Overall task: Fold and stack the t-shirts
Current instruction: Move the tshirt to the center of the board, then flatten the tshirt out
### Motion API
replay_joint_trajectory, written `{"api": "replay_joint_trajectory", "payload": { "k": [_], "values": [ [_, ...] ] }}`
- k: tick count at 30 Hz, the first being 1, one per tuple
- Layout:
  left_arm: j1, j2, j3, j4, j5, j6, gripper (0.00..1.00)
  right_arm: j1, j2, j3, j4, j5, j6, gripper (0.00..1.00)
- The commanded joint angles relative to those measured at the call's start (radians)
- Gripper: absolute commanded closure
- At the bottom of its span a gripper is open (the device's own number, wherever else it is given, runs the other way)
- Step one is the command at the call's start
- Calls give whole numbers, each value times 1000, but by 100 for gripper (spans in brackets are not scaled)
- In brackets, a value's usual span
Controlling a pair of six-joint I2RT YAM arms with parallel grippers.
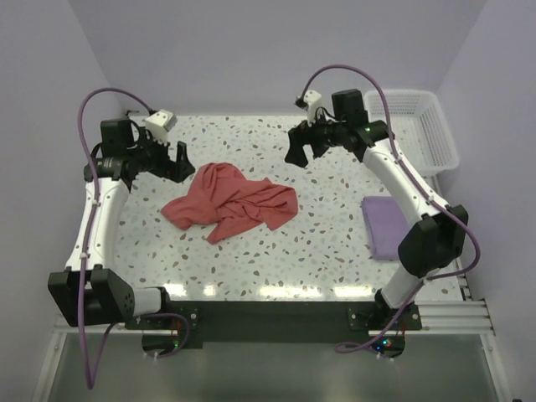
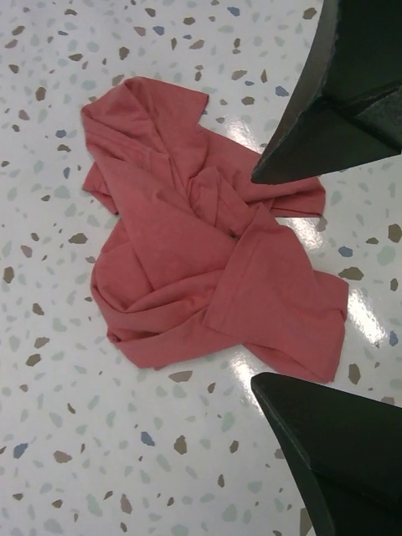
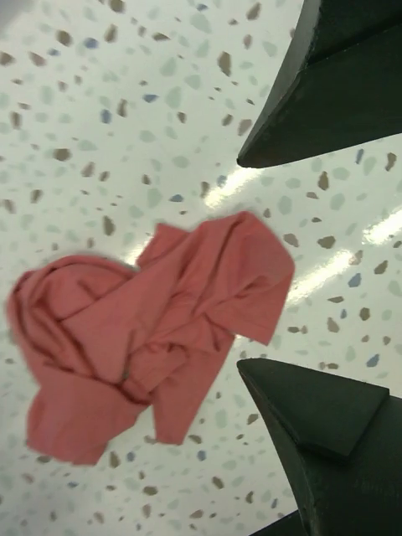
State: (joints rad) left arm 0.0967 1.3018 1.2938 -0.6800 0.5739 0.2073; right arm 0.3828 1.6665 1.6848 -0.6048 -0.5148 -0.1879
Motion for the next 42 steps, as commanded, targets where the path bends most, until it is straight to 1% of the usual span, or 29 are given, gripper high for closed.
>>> {"api": "replay_joint_trajectory", "payload": {
  "k": [1, 4, 6, 7, 8, 9, 10, 12, 14, 16, 18, 20, 21, 22, 23, 24, 25, 26, 27, 28, 29, 30, 31, 32, 36, 39, 40, 41, 42],
  "values": [
    [9, 13, -65, -52, 8, 113, 0, 4, 76, -43, -133, 44, -88, 1],
    [8, 65, -108, -26, -34, 164, 0, 10, 157, -95, -106, 91, -85, 2],
    [8, 131, -113, -9, -63, 165, 0, 24, 208, -90, -99, 107, -97, 4],
    [8, 158, -107, -1, -86, 165, 2, 28, 260, -83, -101, 119, -99, 5],
    [8, 218, -97, -4, -91, 167, 5, 33, 291, -68, -118, 121, -102, 8],
    [8, 249, -62, -32, -92, 173, 12, 37, 315, -60, -125, 124, -97, 10],
    [8, 276, -44, -48, -80, 182, 15, 37, 353, -54, -128, 127, -88, 11],
    [-6, 341, -10, -81, -78, 188, 21, 38, 380, -51, -133, 139, -59, 12],
    [-23, 366, -27, -66, -143, 178, 21, 38, 406, -56, -125, 150, -35, 12],
    [-29, 381, -47, -30, -186, 159, 17, 38, 423, -63, -118, 159, 1, 12],
    [-37, 407, -48, -23, -215, 147, 15, 38, 450, -63, -121, 159, 40, 13],
    [-40, 451, -54, -17, -224, 130, 16, 39, 479, -65, -121, 165, 64, 14],
    [-41, 461, -57, -3, -221, 123, 19, 38, 487, -65, -121, 164, 80, 16],
    [-46, 474, -62, 5, -223, 119, 21, 38, 498, -57, -122, 151, 82, 29],
    [-48, 479, -67, 14, -221, 116, 26, 38, 509, -50, -127, 151, 82, 39],
    [-51, 482, -65, 20, -218, 116, 38, 36, 515, -28, -130, 148, 81, 56],
    [-49, 494, -64, 23, -217, 115, 43, 34, 519, -14, -136, 139, 77, 62],
    [-49, 499, -51, 30, -218, 110, 53, 25, 521, -1, -150, 103, 64, 71],
    [-49, 507, -45, 33, -224, 103, 57, 22, 524, 13, -159, 92, 59, 84],
    [-45, 517, -39, 36, -221, 99, 60, 18, 524, 39, -167, 85, 53, 100],
    [-38, 521, -19, 37, -214, 96, 64, 13, 524, 53, -187, 81, 35, 100],
    [-34, 522, -10, 39, -198, 89, 78, -1, 510, 62, -191, 81, 27, 100],
    [-25, 519, 13, 37, -189, 89, 86, -8, 500, 76, -191, 84, 21, 100],
    [-19, 511, 24, 40, -184, 87, 100, -27, 486, 82, -191, 88, 5, 100],
    [27, 443, 81, 65, -161, 95, 100, -68, 424, 125, -197, 125, -42, 100],
    [61, 392, 120, 79, -146, 109, 100, -91, 403, 186, -234, 137, -85, 100],
    [66, 384, 136, 73, -134, 122, 100, -94, 398, 212, -257, 147, -97, 100],
    [66, 389, 147, 15, -103, 150, 100, -96, 394, 219, -268, 147, -120, 100],
    [61, 408, 157, -22, -32, 190, 92, -96, 392, 213, -271, 142, -128, 100]
  ]
}}
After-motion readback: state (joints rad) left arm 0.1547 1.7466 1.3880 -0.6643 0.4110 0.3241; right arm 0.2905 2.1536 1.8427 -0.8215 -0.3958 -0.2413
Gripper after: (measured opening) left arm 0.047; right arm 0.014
